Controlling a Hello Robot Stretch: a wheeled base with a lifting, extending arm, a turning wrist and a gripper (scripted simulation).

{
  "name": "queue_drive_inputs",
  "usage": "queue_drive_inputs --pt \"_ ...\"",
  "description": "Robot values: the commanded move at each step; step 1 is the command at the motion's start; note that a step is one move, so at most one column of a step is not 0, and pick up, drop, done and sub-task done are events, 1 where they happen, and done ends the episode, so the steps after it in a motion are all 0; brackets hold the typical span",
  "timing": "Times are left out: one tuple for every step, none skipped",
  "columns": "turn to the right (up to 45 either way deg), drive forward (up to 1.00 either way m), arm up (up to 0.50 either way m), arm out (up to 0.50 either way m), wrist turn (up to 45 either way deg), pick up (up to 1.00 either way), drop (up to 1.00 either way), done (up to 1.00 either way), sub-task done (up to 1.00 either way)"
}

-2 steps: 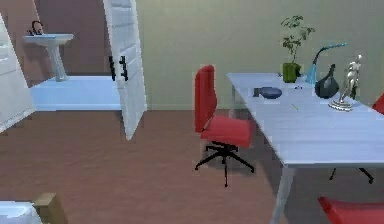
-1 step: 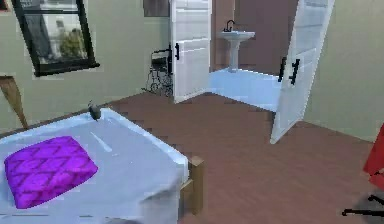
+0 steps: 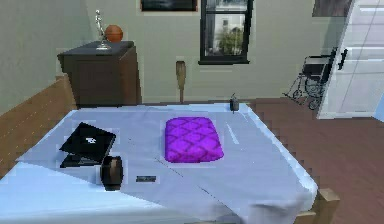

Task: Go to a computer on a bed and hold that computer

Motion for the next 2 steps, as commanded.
queue_drive_inputs --pt "0.0 0.25 0.0 0.0 0.0 0.0 0.0 0.0 0.0" --pt "-45.0 0.0 0.0 0.0 0.0 0.0 0.0 0.0 0.0"
